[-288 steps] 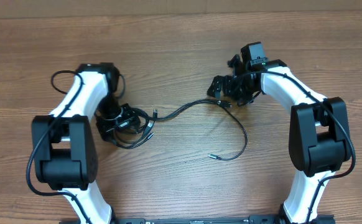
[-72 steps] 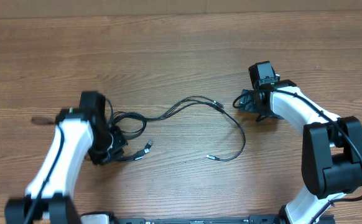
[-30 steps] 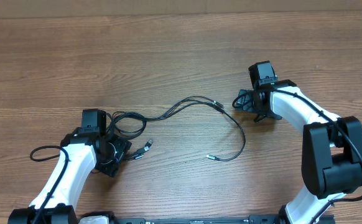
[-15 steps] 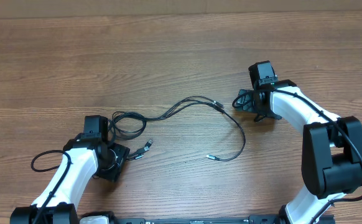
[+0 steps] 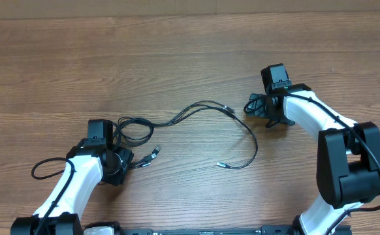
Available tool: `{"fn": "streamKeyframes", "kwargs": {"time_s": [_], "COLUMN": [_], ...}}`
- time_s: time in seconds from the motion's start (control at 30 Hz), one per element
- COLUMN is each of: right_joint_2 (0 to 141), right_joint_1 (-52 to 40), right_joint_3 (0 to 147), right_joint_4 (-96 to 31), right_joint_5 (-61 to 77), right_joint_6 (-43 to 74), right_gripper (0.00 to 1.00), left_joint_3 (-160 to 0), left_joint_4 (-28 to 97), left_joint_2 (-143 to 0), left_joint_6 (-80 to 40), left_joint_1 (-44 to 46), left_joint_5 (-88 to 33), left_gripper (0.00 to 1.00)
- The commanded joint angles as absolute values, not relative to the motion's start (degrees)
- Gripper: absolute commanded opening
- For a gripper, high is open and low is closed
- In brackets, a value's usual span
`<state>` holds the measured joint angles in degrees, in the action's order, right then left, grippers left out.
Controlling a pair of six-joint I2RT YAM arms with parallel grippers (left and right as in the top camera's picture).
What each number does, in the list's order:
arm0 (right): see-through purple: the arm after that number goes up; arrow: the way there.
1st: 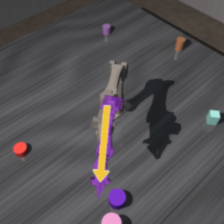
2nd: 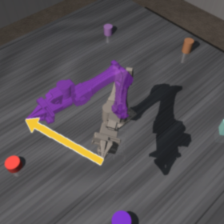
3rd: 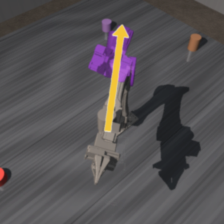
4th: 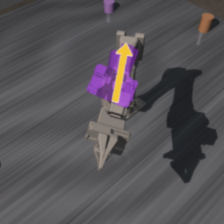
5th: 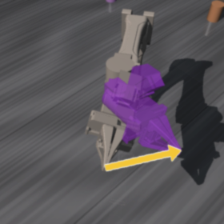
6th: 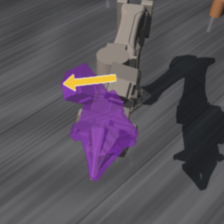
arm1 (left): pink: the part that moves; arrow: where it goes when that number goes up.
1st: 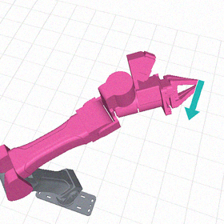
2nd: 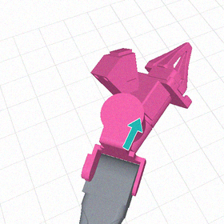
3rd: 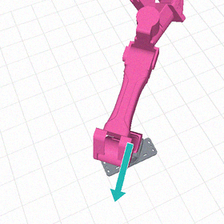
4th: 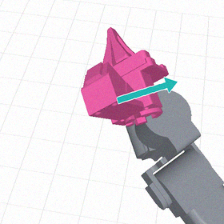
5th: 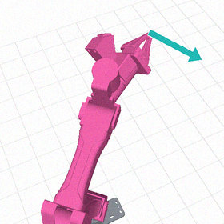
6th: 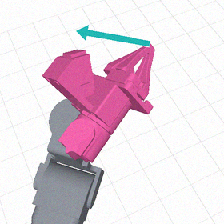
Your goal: Untangle cables
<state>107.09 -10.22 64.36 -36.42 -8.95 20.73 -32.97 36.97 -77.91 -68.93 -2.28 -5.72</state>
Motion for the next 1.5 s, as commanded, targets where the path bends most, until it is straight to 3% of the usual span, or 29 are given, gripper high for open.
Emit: {"fn": "streamKeyframes", "kwargs": {"time_s": [0.0, 1.47], "right_joint_2": [106.59, 106.59], "right_joint_1": [-10.26, -10.26], "right_joint_3": [64.18, 64.18], "right_joint_4": [-36.05, -35.81], "right_joint_5": [-8.67, -8.67], "right_joint_6": [20.53, 20.53], "right_gripper": [1.00, 1.00], "left_joint_3": [-31.22, -30.13], "left_joint_4": [36.67, 33.93], "left_joint_2": [-78.37, -80.60], "left_joint_6": [-69.47, -69.45], "left_joint_1": [-2.55, -2.55], "left_joint_5": [-3.88, 0.10], "left_gripper": [0.48, 0.48]}}
